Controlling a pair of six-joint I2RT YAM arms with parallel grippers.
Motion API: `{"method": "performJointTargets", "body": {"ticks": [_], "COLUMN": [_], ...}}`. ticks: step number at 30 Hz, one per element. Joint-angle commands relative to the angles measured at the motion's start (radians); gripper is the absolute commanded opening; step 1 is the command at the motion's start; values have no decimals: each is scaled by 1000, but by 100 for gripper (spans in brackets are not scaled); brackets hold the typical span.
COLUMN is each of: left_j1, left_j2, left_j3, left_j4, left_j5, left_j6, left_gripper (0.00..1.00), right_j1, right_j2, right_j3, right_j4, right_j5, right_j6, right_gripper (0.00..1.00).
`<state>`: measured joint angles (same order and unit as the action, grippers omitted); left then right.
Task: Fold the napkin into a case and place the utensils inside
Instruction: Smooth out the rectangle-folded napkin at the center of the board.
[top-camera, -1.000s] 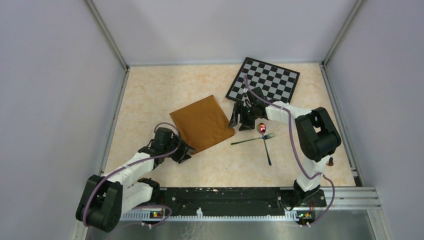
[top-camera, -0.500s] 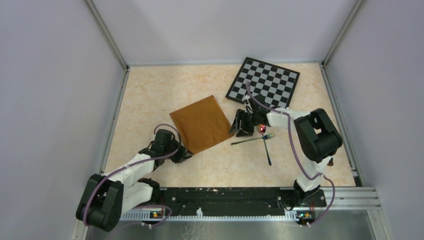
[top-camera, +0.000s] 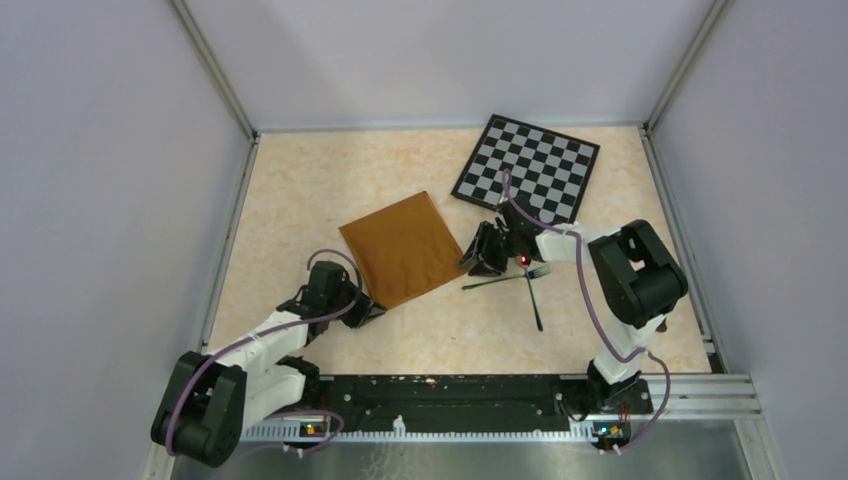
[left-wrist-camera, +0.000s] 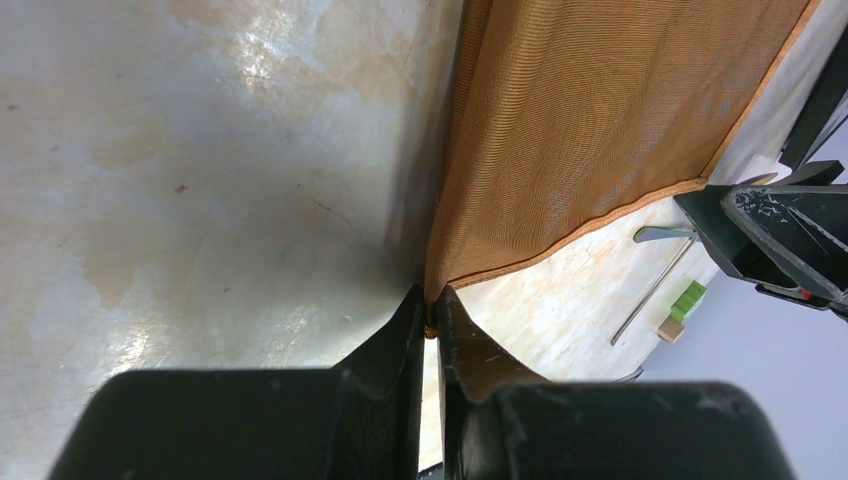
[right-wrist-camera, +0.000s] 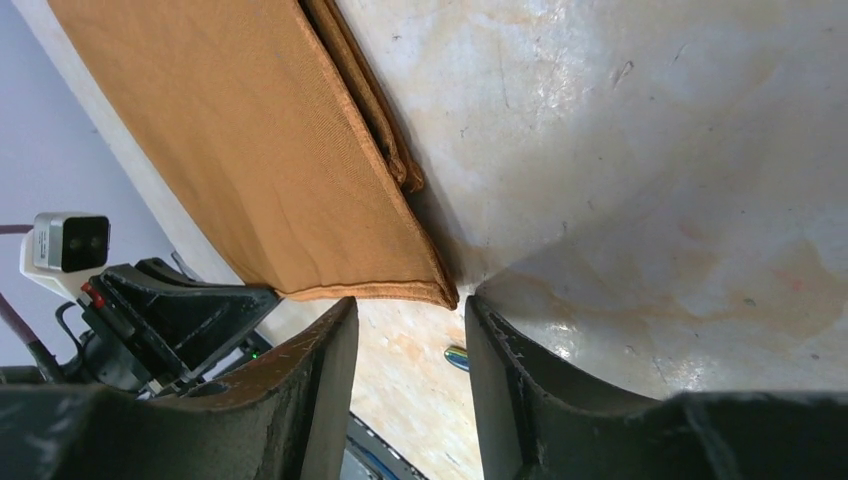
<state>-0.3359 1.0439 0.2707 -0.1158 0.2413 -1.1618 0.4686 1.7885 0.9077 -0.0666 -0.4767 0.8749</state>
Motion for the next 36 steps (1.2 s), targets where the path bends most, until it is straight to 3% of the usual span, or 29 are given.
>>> {"method": "performJointTargets", "body": {"ticks": [1,5,10,12,24,36], "left_j1": [-1,-1,-1,-2,-1,-1], "left_j2": [-4,10,8,6,20,10], "left_j3": [-18,-19,-19,-20,-21,-38], "left_j4": [33,51,57,55,71,80], "left_j5": [5,23,22,22,25,27], "left_j6": [-3,-3,6,8,14,12], "left_gripper": [12,12,11,10,8,6], "right_j1": [14,60,155,176,264,275], "right_j2": [3,-14,66,118,229,315], "right_j3": [14,66,275,349,488,541], "right_j4": [-81,-210,-535,-633,-753,-760], "right_j5": [130,242,541,571,706,683], "right_j6": [11,22,41,55,126,192], "right_gripper": [44,47,52,51,42,35]}}
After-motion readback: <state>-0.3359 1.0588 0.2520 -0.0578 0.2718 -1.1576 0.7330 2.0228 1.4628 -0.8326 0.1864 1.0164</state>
